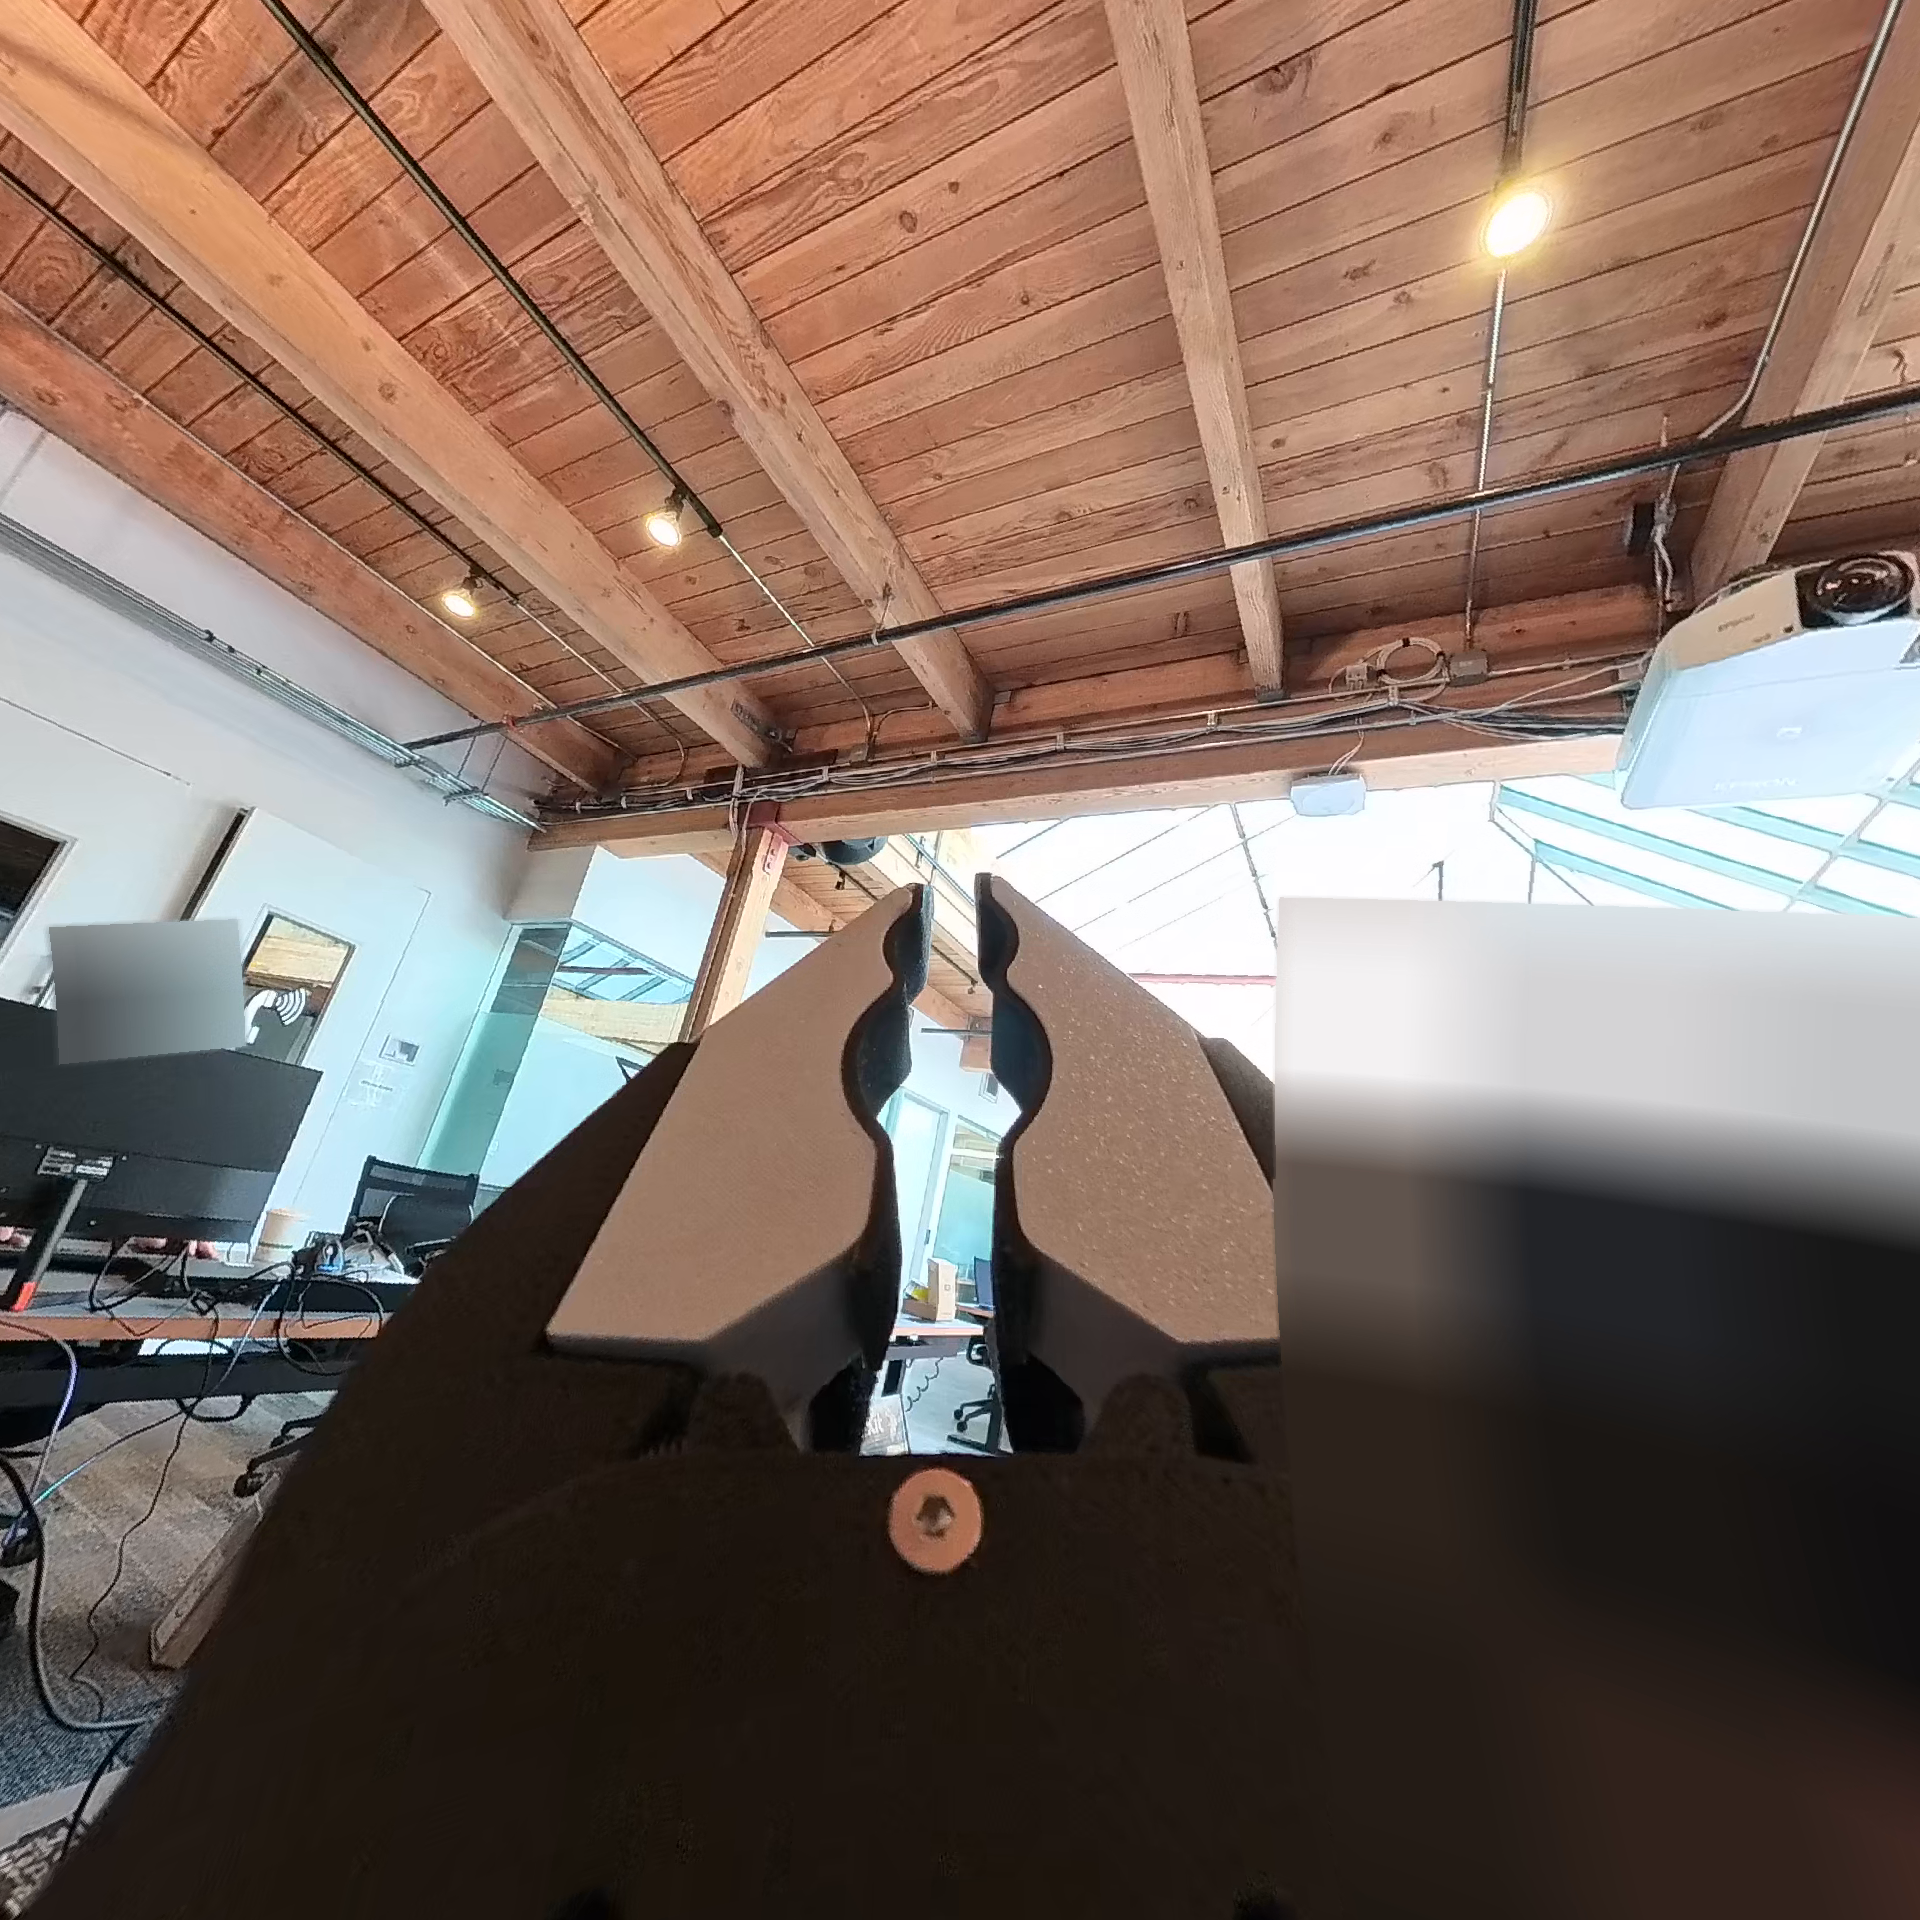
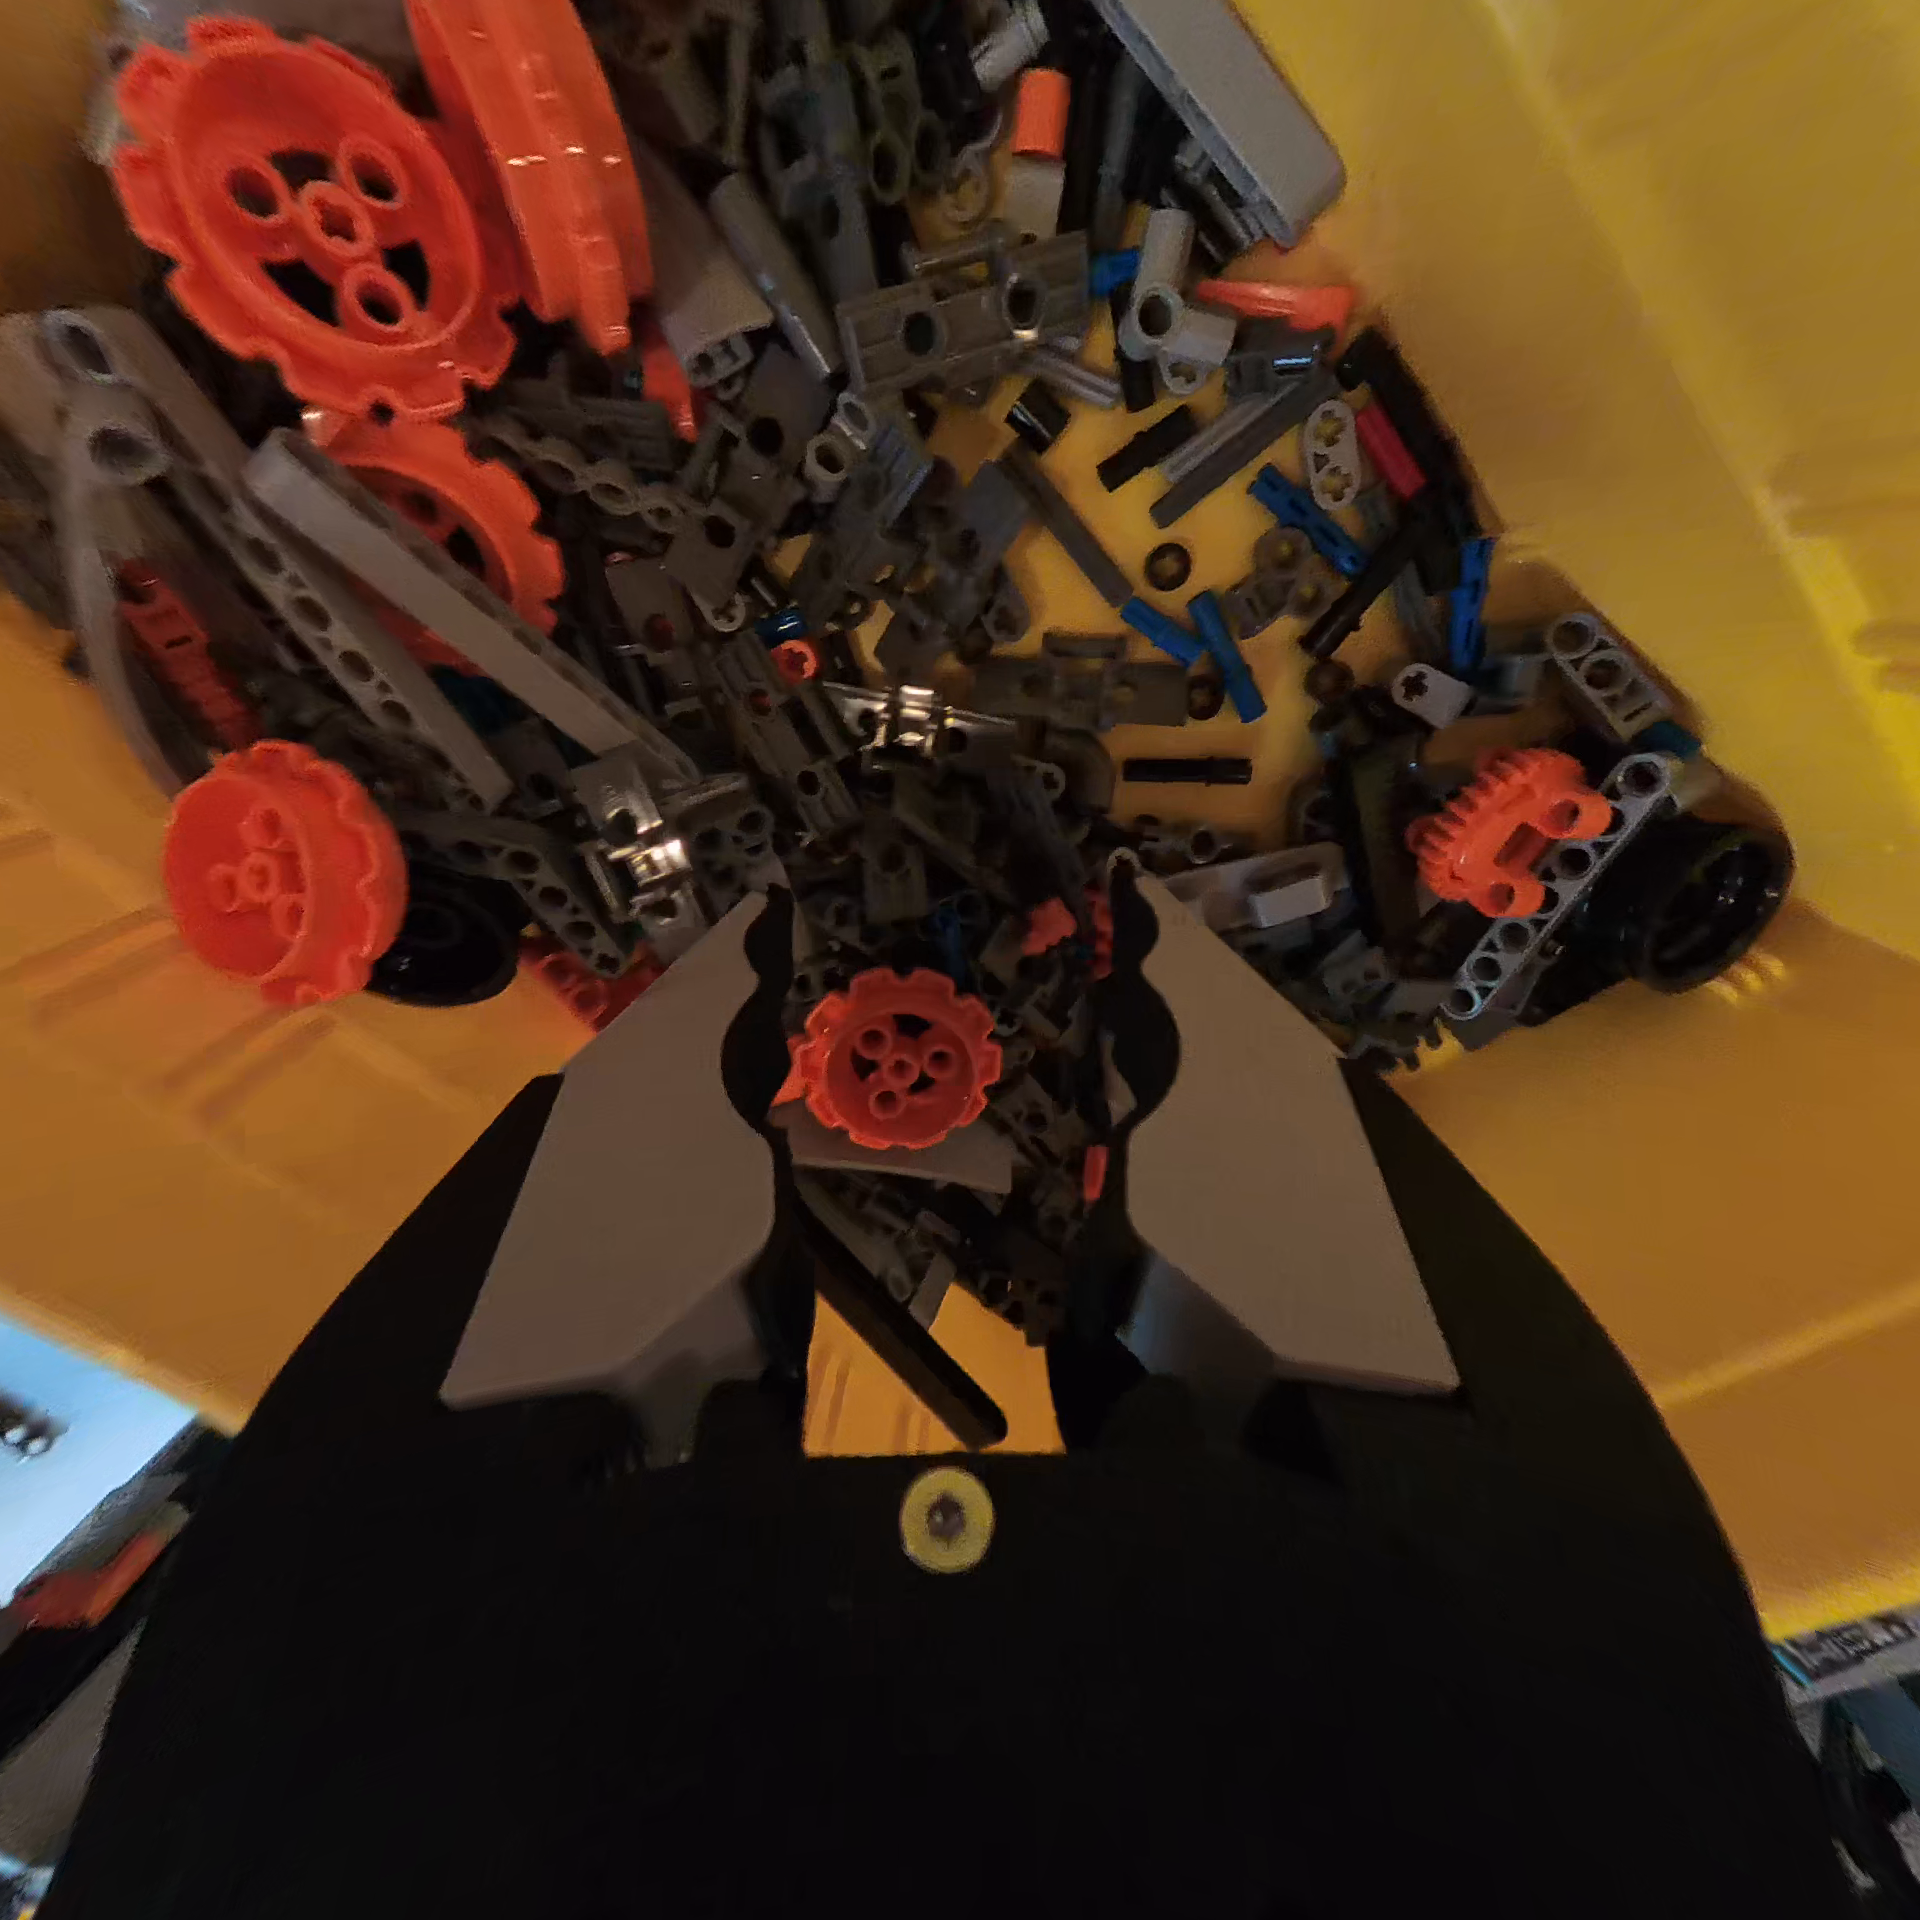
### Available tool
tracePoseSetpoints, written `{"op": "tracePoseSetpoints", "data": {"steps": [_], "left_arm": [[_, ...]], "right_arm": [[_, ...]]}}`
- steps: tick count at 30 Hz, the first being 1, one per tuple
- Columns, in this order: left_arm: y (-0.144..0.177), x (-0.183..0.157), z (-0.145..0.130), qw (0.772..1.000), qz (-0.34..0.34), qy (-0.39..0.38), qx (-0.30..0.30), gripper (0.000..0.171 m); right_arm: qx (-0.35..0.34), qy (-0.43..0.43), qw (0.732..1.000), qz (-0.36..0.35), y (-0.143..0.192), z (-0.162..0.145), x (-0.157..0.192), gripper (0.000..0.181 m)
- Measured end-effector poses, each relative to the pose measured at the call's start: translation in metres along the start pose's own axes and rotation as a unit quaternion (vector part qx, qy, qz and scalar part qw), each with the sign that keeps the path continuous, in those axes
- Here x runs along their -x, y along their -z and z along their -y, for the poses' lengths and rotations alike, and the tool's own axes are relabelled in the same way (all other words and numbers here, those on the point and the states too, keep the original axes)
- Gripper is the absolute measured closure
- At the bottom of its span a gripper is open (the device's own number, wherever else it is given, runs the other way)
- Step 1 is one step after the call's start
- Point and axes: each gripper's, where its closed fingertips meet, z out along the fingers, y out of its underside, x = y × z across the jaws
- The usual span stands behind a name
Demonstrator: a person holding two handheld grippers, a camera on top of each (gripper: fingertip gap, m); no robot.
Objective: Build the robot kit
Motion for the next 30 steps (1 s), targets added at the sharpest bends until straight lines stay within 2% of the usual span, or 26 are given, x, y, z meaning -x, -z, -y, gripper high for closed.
{"op": "tracePoseSetpoints", "data": {"steps": [3,5,7,8,14,20,30], "left_arm": [[0.0,0.0,0.0,1.0,0.001,0.0,0.0,0.165],[0.0,0.0,0.0,1.0,0.0,0.001,0.0,0.165],[0.0,0.0,-0.001,1.0,0.0,0.0,0.001,0.165],[0.0,0.0,-0.001,1.0,-0.001,0.0,0.002,0.165],[0.0,0.0,-0.001,1.0,0.0,-0.001,0.001,0.165],[-0.002,0.0,-0.003,1.0,0.0,-0.001,0.004,0.165],[-0.002,0.0,-0.003,1.0,0.0,-0.001,0.005,0.165]], "right_arm": [[0.013,0.0,1.0,-0.004,-0.011,0.001,-0.007,0.115],[0.003,-0.01,1.0,0.009,-0.012,0.008,-0.007,0.124],[0.005,-0.006,1.0,0.015,-0.013,0.008,-0.007,0.147],[0.009,-0.002,1.0,0.013,-0.013,0.007,-0.008,0.148],[0.014,-0.005,1.0,-0.011,-0.009,0.004,-0.021,0.151],[-0.015,-0.028,0.997,-0.065,0.007,0.012,-0.054,0.152],[-0.024,-0.062,0.984,-0.163,0.029,0.014,-0.107,0.149]]}}
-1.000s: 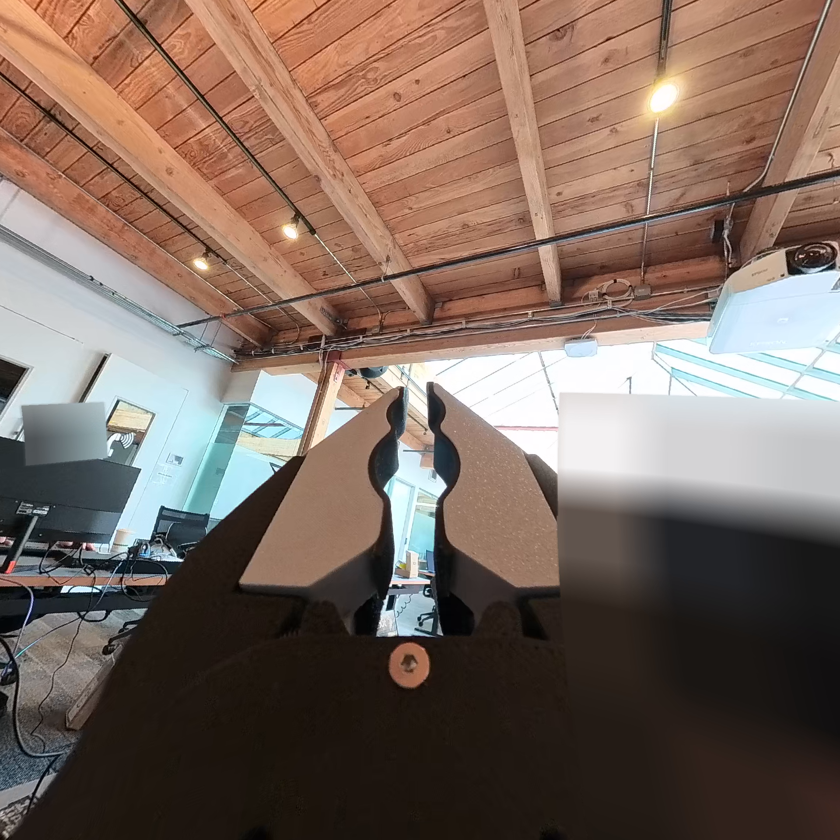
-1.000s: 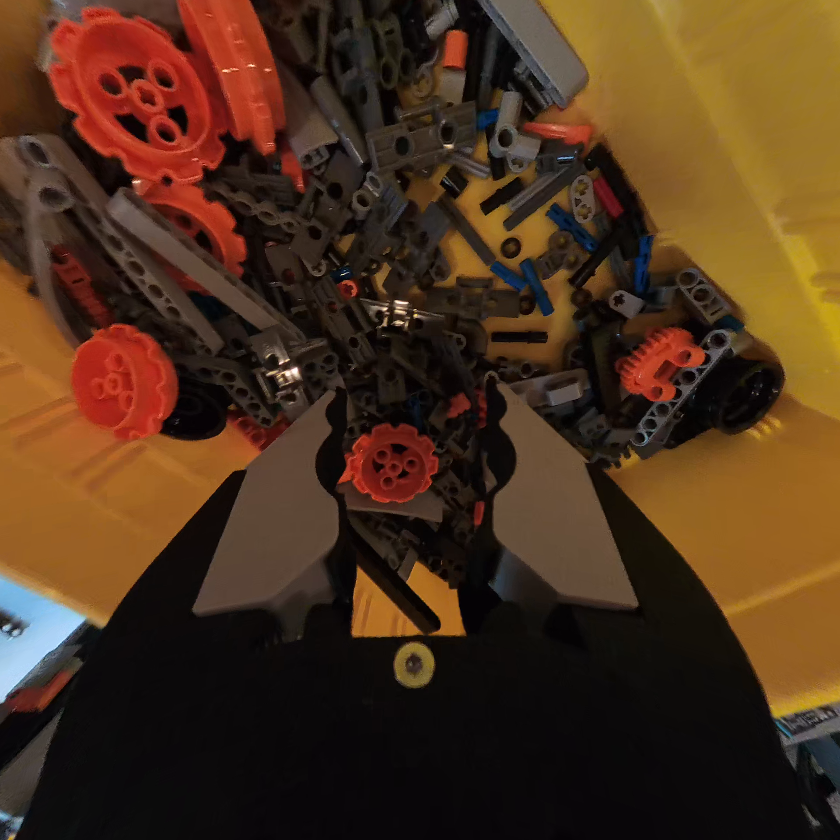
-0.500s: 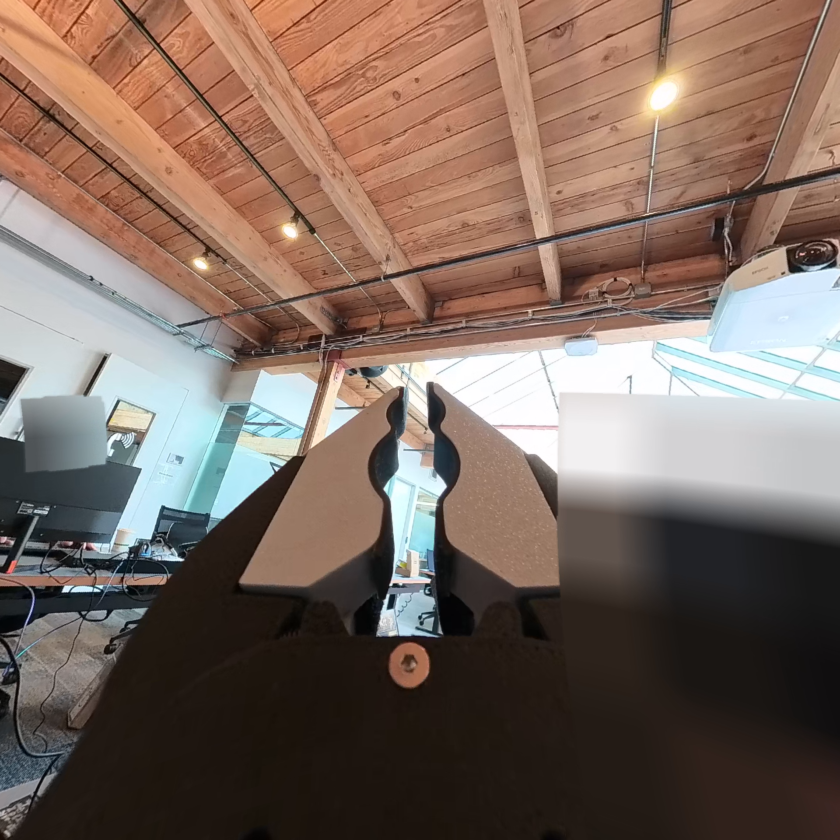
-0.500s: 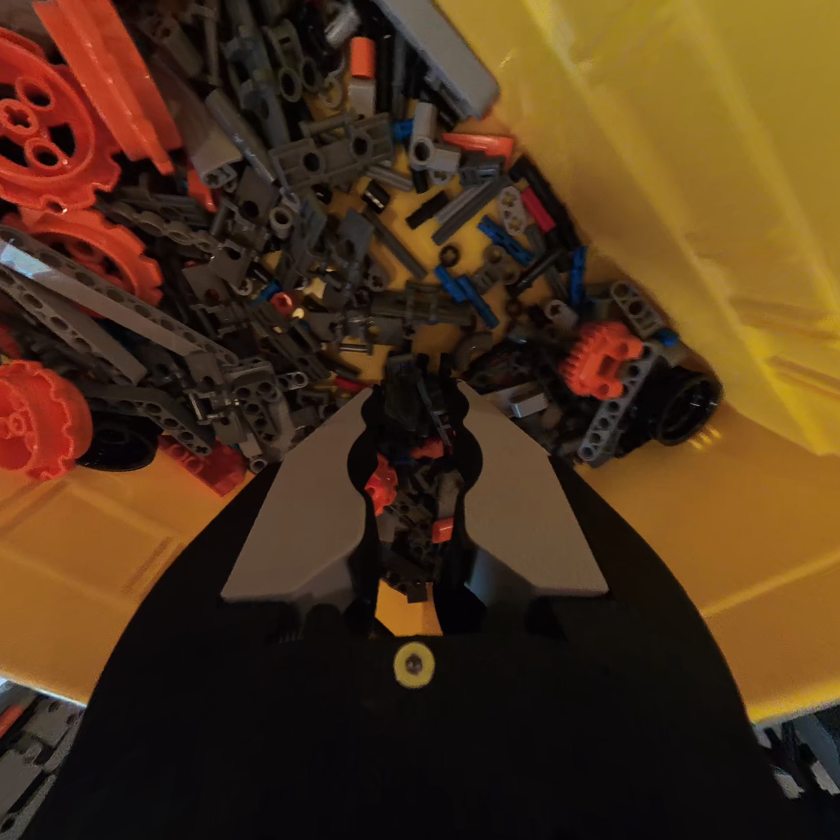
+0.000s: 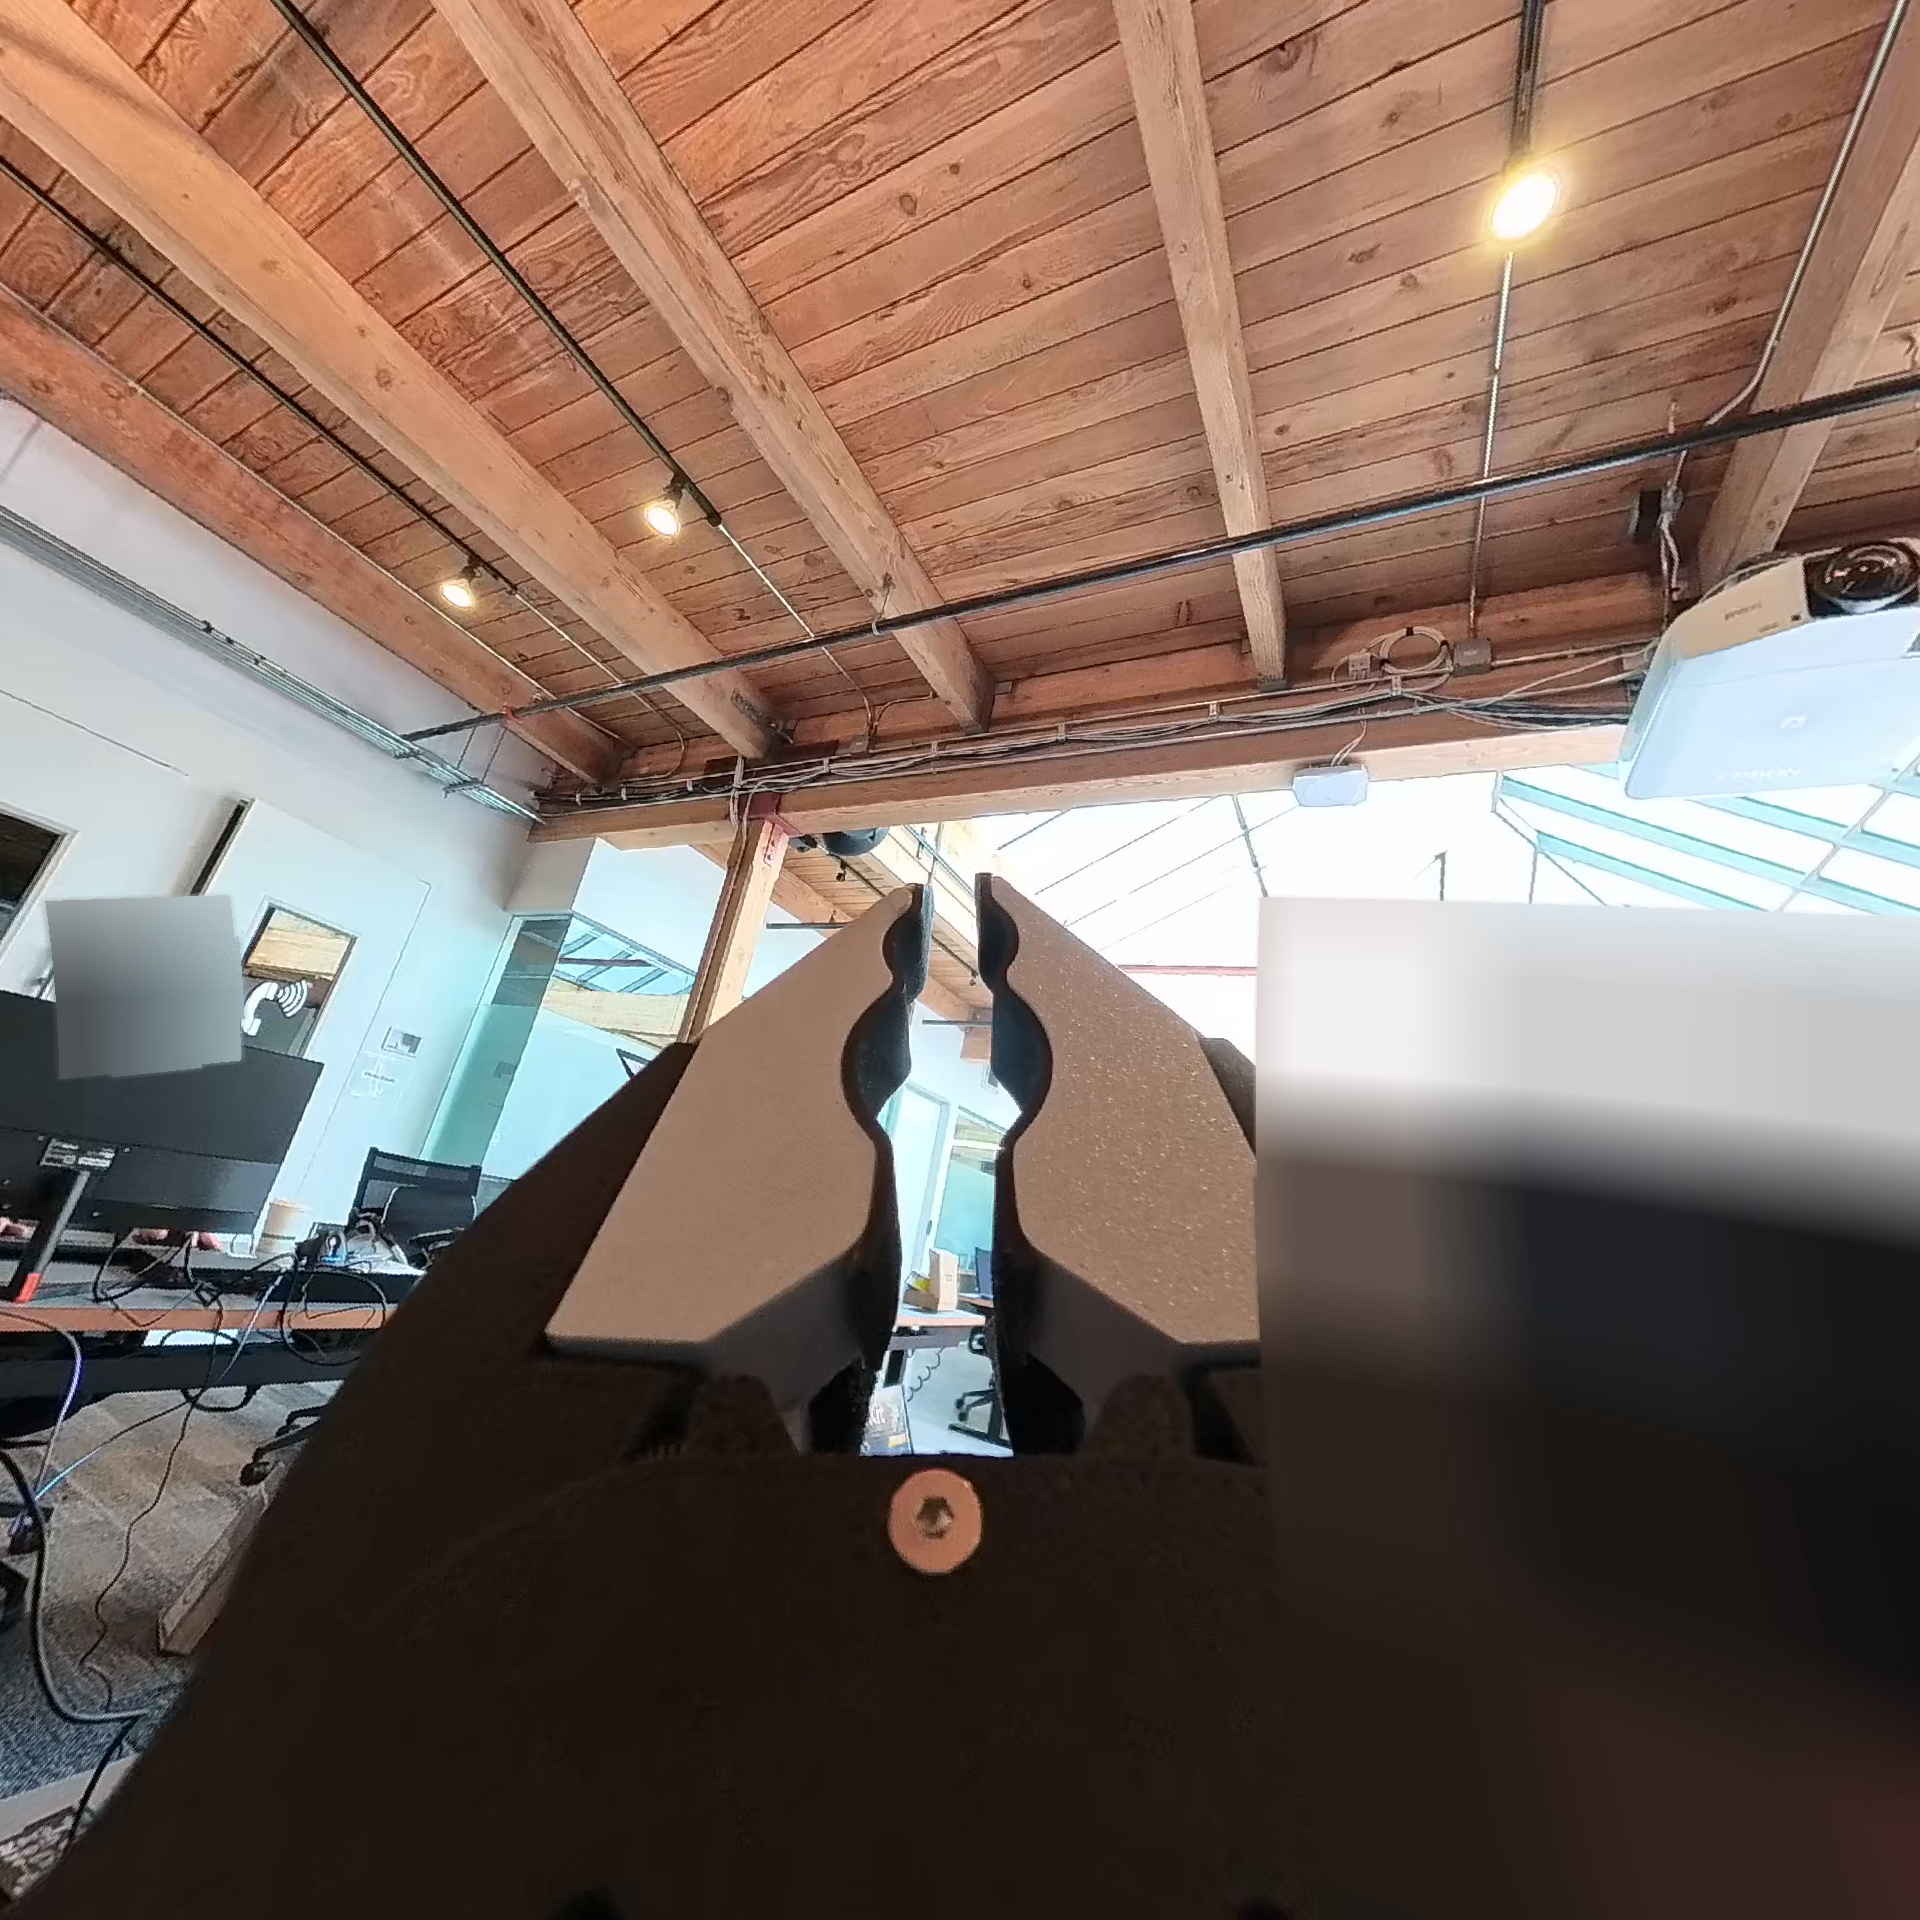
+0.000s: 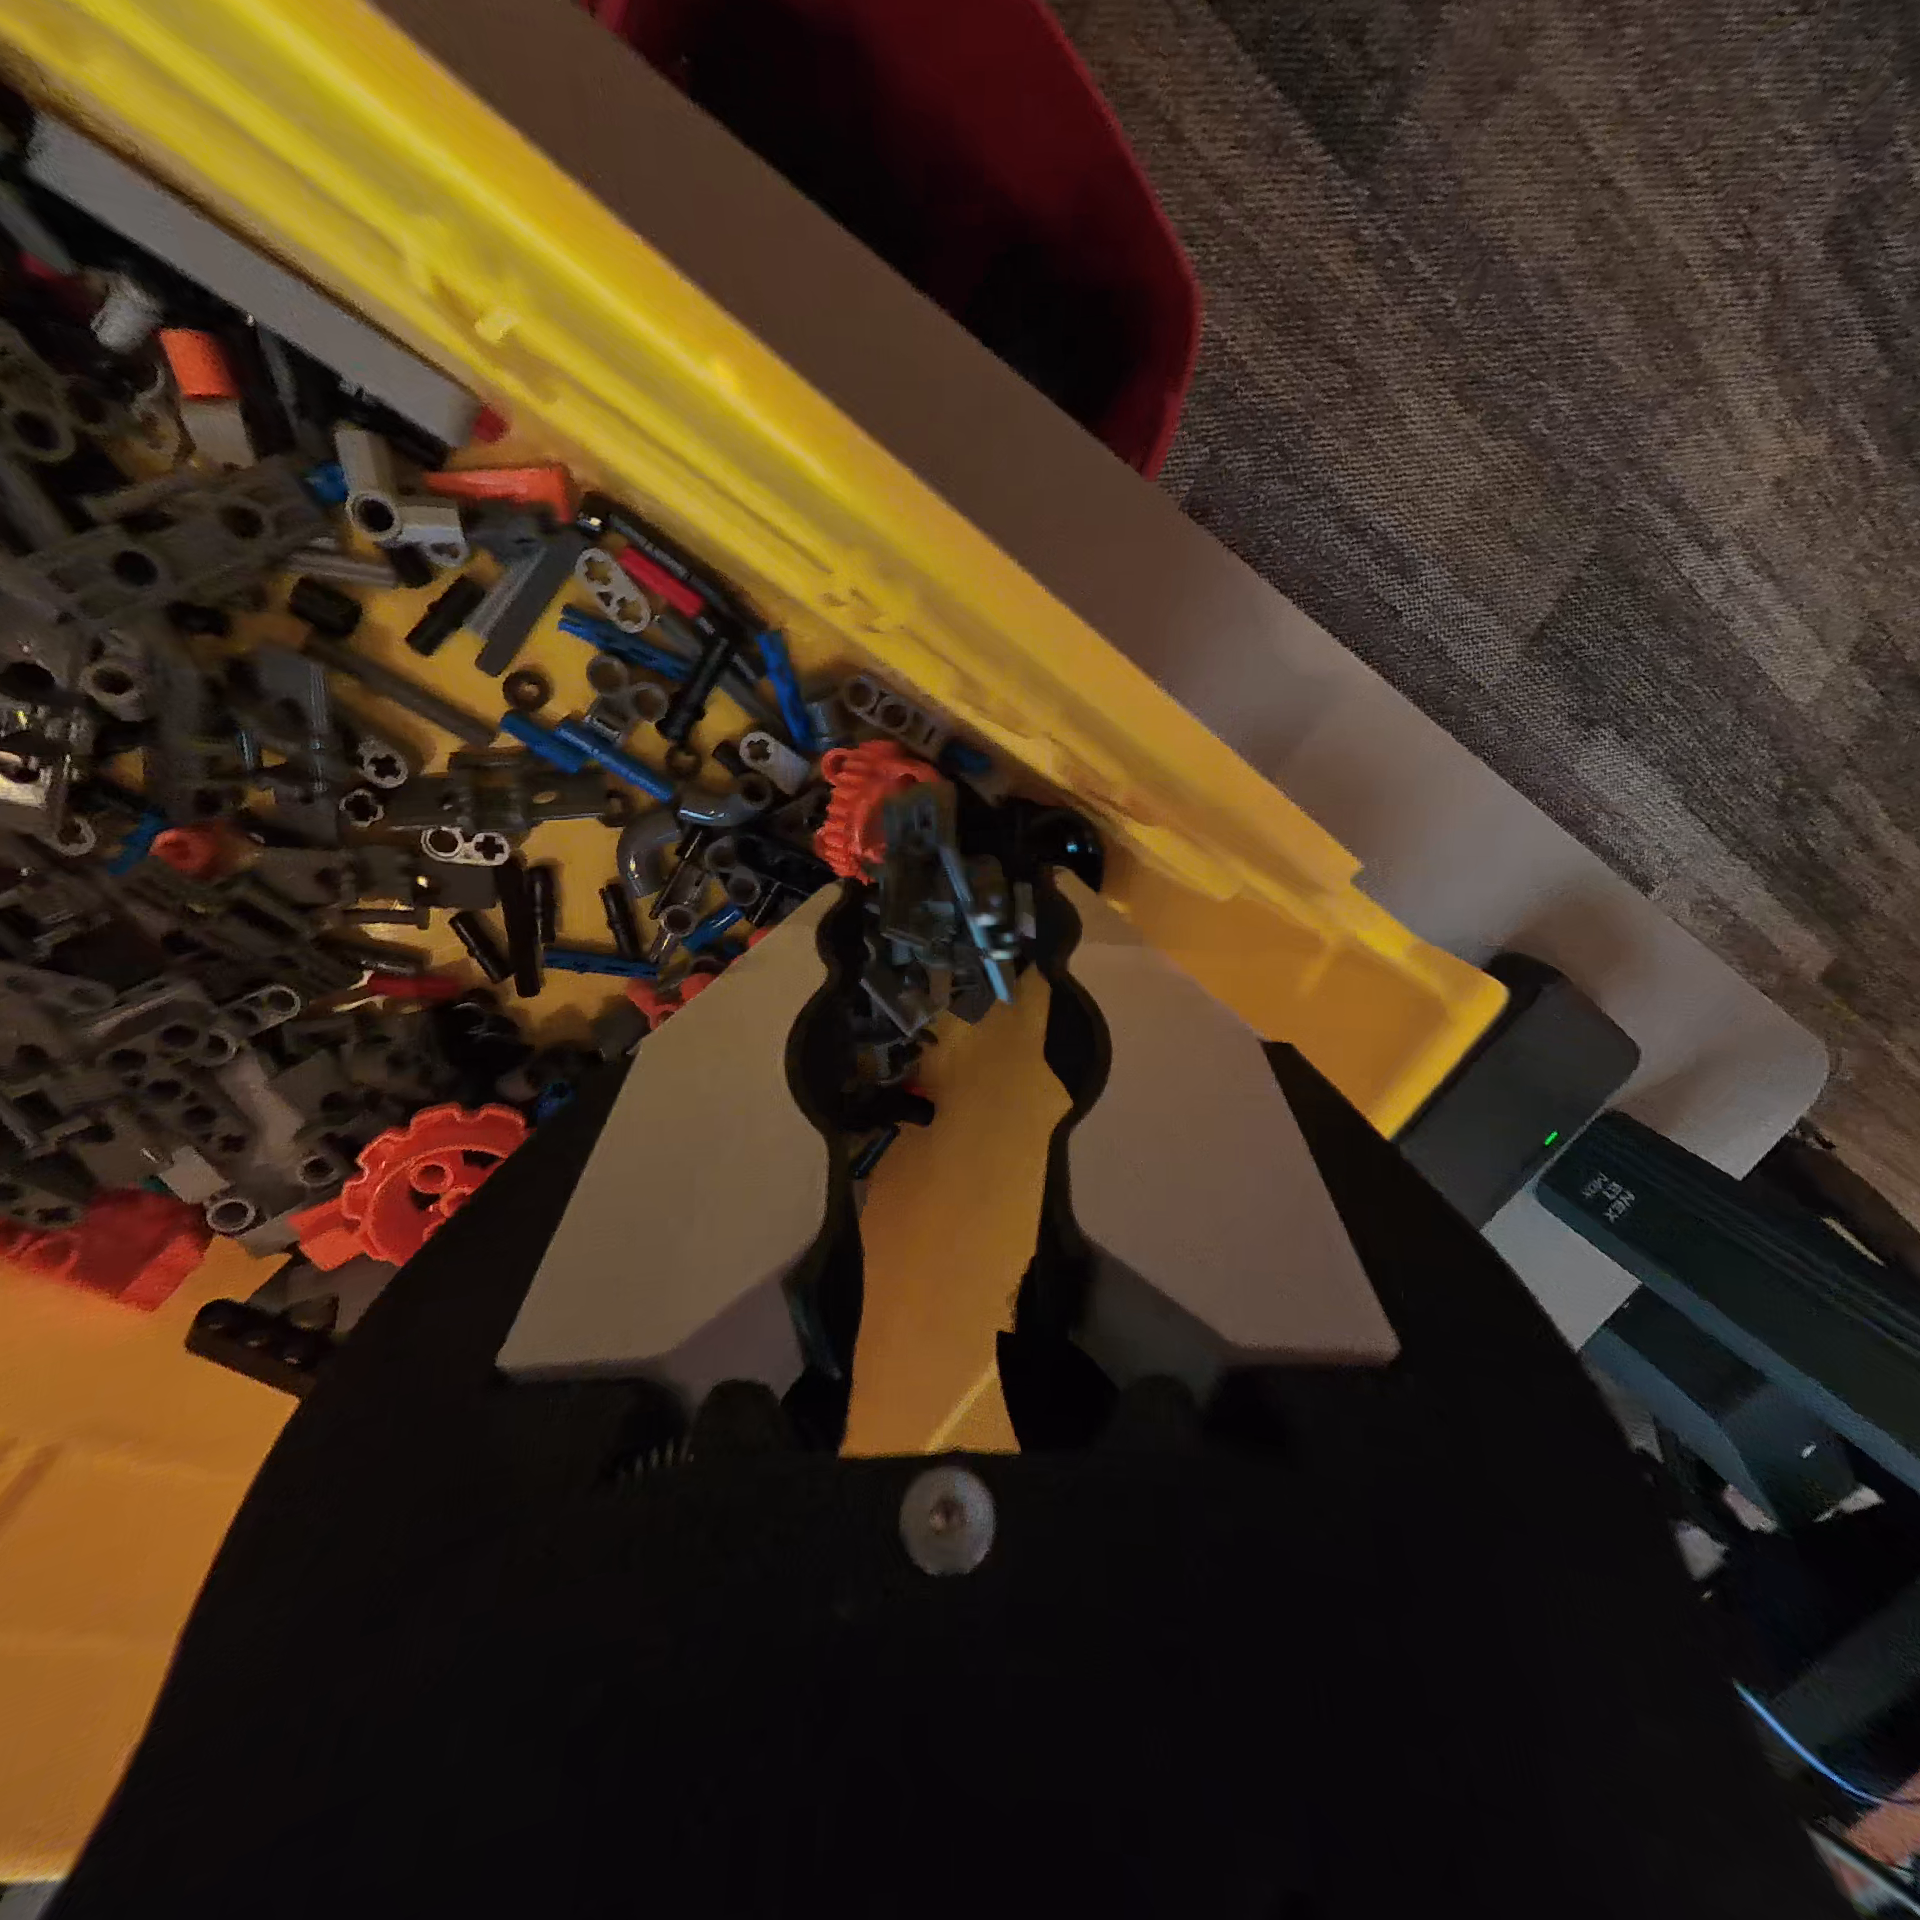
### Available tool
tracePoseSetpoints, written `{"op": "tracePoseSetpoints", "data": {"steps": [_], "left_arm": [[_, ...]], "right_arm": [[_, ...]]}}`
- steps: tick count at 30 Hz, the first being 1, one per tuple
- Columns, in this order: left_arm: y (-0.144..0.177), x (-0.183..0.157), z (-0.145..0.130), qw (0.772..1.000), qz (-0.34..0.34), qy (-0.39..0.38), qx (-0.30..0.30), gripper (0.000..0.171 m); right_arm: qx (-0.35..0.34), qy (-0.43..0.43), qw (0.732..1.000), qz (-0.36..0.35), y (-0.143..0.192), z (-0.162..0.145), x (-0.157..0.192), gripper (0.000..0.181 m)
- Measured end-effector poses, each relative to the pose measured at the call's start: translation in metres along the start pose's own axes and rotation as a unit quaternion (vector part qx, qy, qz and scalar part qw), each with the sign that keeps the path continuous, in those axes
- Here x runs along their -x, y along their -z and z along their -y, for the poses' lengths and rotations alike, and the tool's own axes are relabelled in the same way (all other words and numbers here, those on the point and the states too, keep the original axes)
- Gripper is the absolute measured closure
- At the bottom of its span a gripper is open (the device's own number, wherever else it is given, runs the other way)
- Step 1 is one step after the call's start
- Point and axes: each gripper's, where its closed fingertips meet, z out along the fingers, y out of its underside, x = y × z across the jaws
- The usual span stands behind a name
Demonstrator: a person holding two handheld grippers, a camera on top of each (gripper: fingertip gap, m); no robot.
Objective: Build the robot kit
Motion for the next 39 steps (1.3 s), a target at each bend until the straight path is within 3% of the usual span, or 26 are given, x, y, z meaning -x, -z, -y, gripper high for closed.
{"op": "tracePoseSetpoints", "data": {"steps": [5,7,9,12,15,22,31,32,33,39], "left_arm": [[0.001,-0.001,0.002,1.0,-0.001,0.0,-0.003,0.165],[0.001,-0.001,0.002,1.0,-0.002,0.0,-0.003,0.165],[0.002,-0.001,0.003,1.0,-0.001,-0.001,-0.005,0.165],[0.001,-0.001,0.003,1.0,-0.001,0.0,-0.004,0.165],[-0.001,-0.001,-0.001,1.0,-0.001,-0.001,0.001,0.165],[-0.001,0.0,-0.001,1.0,-0.002,0.003,0.001,0.165],[-0.001,-0.001,-0.001,1.0,-0.003,0.003,0.001,0.165],[-0.001,-0.001,-0.001,1.0,-0.003,0.003,0.001,0.165],[-0.001,-0.001,-0.001,1.0,-0.003,0.002,0.001,0.165],[-0.001,-0.001,-0.001,1.0,-0.003,0.003,0.0,0.165]], "right_arm": [[-0.018,0.0,1.0,-0.011,0.02,0.001,0.005,0.141],[-0.003,0.006,1.0,0.024,0.026,-0.01,0.025,0.152],[0.048,-0.01,0.996,0.077,0.027,-0.035,0.048,0.151],[0.075,-0.024,0.986,0.144,0.027,-0.057,0.079,0.141],[0.083,-0.055,0.977,0.189,0.024,-0.059,0.098,0.119],[0.142,-0.096,0.964,0.203,0.008,-0.075,0.104,0.118],[0.124,-0.202,0.942,0.237,0.004,-0.066,0.103,0.134],[0.125,-0.198,0.942,0.239,0.005,-0.066,0.102,0.146],[0.123,-0.192,0.942,0.247,0.007,-0.064,0.103,0.176],[0.098,-0.185,0.953,0.221,0.01,-0.049,0.082,0.178]]}}
